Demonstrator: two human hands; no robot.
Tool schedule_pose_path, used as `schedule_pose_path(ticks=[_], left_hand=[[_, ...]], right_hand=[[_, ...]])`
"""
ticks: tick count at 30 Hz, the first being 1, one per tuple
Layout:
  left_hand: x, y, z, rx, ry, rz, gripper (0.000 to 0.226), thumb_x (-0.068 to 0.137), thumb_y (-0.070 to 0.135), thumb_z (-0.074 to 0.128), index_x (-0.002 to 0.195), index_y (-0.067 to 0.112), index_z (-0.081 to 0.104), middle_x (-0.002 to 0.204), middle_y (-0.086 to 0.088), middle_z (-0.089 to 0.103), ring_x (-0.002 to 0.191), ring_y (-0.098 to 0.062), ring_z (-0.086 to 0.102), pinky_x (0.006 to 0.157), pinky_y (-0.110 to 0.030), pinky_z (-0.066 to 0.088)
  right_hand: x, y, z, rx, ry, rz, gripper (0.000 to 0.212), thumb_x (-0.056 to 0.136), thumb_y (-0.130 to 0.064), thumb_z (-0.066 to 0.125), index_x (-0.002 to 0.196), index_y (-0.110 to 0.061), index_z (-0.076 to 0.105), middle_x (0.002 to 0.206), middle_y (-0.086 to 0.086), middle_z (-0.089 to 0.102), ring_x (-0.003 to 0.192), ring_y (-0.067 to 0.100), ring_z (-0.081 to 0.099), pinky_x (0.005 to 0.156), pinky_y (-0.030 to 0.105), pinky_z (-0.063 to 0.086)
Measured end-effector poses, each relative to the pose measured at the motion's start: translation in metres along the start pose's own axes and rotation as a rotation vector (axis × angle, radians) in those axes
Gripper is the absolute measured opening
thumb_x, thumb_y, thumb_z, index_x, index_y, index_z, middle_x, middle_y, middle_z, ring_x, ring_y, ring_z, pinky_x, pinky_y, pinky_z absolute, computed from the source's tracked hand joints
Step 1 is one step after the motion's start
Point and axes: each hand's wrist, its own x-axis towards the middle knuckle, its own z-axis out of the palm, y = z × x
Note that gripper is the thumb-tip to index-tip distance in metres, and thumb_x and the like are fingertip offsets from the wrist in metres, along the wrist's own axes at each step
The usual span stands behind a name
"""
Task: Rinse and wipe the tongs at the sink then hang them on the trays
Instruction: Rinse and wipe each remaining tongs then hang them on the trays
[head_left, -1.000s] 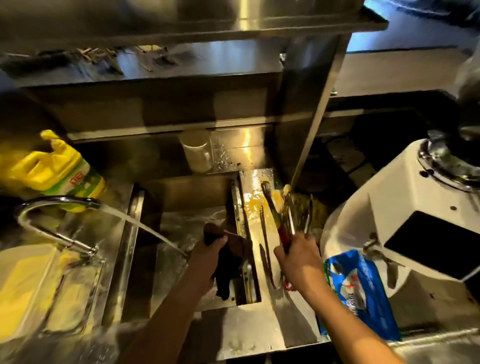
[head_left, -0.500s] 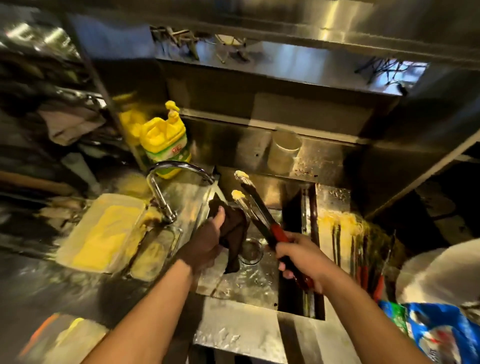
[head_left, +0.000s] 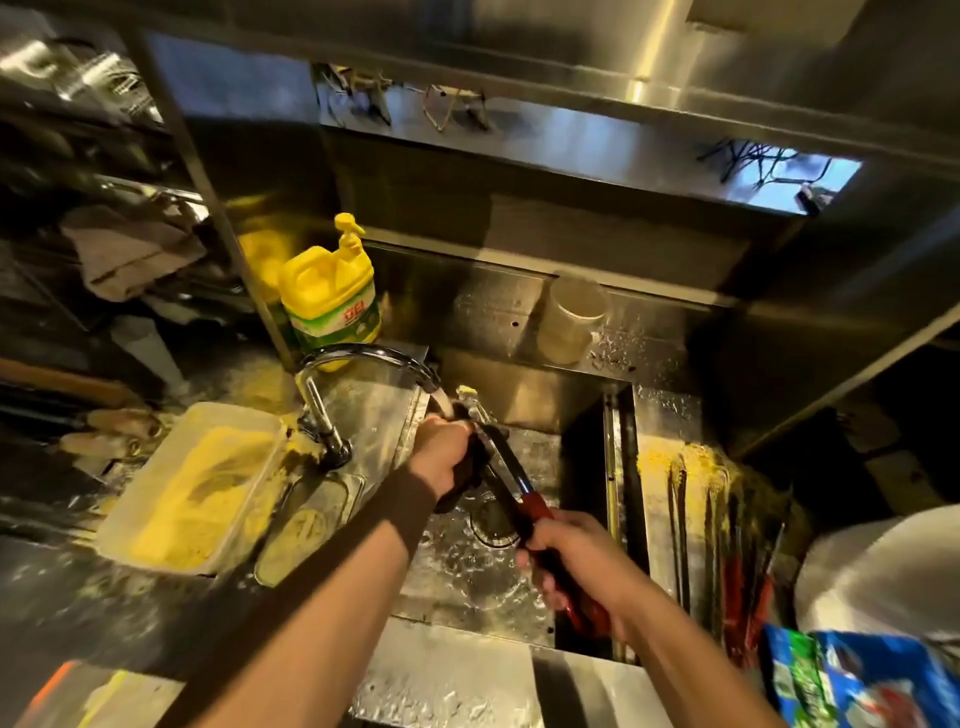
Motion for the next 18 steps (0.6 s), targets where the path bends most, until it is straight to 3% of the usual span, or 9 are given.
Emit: schedule_pose_path(ticks=[2,5,8,12,16,18], left_hand=[[-0.001,-0.01,0.009,0.079,0.002,-0.02,0.033,0.09,0.0,0.057,0.123,0.0,0.056,0.111,-0.027,0.07,0.096,-0.039,0.071,0.077,-0.047,0.061],[0.008,-0.004,0.007,0.063,0.033,-0.004,0.029,0.094,0.004,0.055,0.122,-0.003,0.06,0.105,-0.023,0.071,0.083,-0.033,0.071,0.059,-0.034,0.06],[0.018,0.001,0.009,-0.015,0.037,-0.017,0.03,0.097,0.007,0.051,0.127,0.002,0.055,0.112,-0.027,0.067,0.088,-0.037,0.069,0.075,-0.05,0.059],[0.011,-0.018,0.014,0.034,0.056,-0.028,0.029,0.094,0.004,0.05,0.122,0.0,0.059,0.102,-0.02,0.071,0.083,-0.032,0.07,0.061,-0.035,0.058],[0.019,-0.011,0.009,-0.05,0.054,-0.037,0.034,0.096,0.006,0.051,0.129,0.0,0.055,0.119,-0.027,0.066,0.103,-0.04,0.068,0.087,-0.05,0.058],[0.019,-0.005,0.008,-0.068,0.095,-0.01,0.034,0.097,0.008,0.053,0.13,0.0,0.054,0.109,-0.024,0.066,0.094,-0.035,0.067,0.081,-0.044,0.057]], right_hand=[[0.001,-0.006,0.002,-0.025,0.035,-0.015,0.03,0.081,-0.013,0.058,0.108,-0.002,0.057,0.079,0.012,0.063,0.047,0.015,0.046,0.038,0.025,0.038],[-0.001,-0.008,0.005,-0.042,0.05,-0.022,0.026,0.081,-0.014,0.057,0.104,-0.002,0.059,0.075,0.009,0.063,0.046,0.014,0.046,0.039,0.025,0.039],[-0.001,-0.011,0.0,-0.017,0.014,-0.017,0.027,0.08,-0.014,0.058,0.105,-0.002,0.057,0.07,0.005,0.062,0.045,0.013,0.046,0.037,0.024,0.039],[0.005,-0.017,0.003,-0.045,0.043,-0.011,0.026,0.076,-0.014,0.058,0.098,-0.002,0.059,0.068,0.005,0.057,0.045,0.012,0.043,0.038,0.024,0.037],[0.003,-0.025,-0.005,-0.085,0.001,0.052,0.032,0.069,-0.017,0.063,0.095,-0.001,0.056,0.061,0.005,0.047,0.046,0.015,0.036,0.039,0.025,0.033],[-0.001,-0.031,-0.016,-0.102,-0.036,0.08,0.037,0.067,-0.016,0.066,0.098,-0.001,0.054,0.061,0.005,0.045,0.047,0.016,0.034,0.038,0.024,0.032]])
